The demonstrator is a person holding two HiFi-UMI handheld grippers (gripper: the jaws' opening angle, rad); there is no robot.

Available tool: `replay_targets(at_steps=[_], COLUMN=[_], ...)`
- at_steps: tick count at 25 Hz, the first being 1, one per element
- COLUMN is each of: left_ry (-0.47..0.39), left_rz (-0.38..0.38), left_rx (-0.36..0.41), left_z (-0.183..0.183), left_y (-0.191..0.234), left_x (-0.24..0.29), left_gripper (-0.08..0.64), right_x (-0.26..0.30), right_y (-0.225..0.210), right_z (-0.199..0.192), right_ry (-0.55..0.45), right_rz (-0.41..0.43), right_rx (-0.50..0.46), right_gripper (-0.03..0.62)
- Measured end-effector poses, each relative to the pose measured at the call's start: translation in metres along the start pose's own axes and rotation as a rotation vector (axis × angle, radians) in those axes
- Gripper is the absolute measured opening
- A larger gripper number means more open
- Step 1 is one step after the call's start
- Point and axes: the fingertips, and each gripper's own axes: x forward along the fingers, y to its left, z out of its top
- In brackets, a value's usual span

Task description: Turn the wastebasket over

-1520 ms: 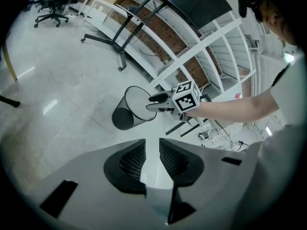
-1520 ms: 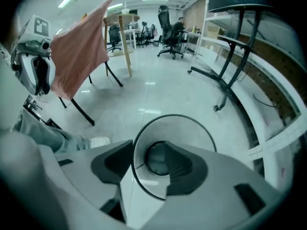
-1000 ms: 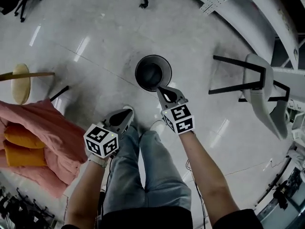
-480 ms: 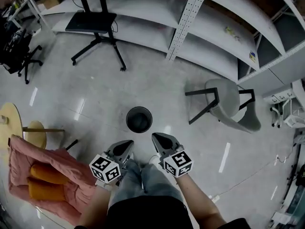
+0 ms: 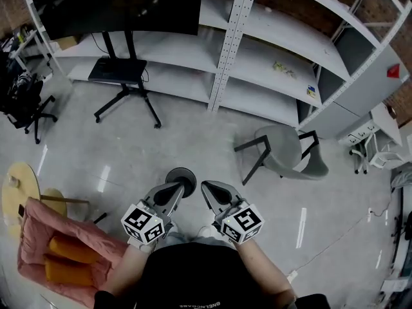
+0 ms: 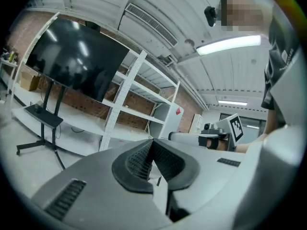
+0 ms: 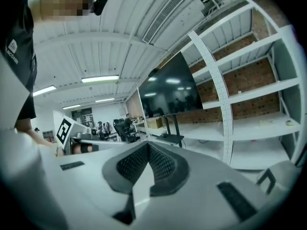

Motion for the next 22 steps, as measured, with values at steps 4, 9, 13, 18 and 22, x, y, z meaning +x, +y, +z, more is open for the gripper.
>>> replay_targets(at_steps=[4,9,13,18,22], left_ry=[-0.046,-0.061,-0.081,-0.078,-0.067], left_rz=[-0.037,-0.089,-0.089,-0.093,-0.089], left_rx=[0.030,0.060,0.048,0.066,0.079], left_z=[0.029,0.044,0.051,0.054,0.057], left_y=[-0.014,-0.026,-0.026,-0.026,-0.026], left_x=[0.000,0.002,0.003,0.000,0.003], left_gripper=[0.012,0.012,0.012,0.012,0.012], right_x=[-0.009,-0.013,-0.013,-0.013,-0.012], right_y=[0.007,0.002,-0.004,-0.005,-0.007], right_z=[0.023,0.041,0.051,0.053,0.055], right_ry=[-0.055,-0.097,-0.113,-0.126,-0.118], right_rz=[0.003,-0.011,-0.025,-0.032,-0.032], right_rx=[-0.045,-0.066,-0.072,-0.070,-0.073], right_gripper=[0.009,0.008,0.008,0.008,0.008])
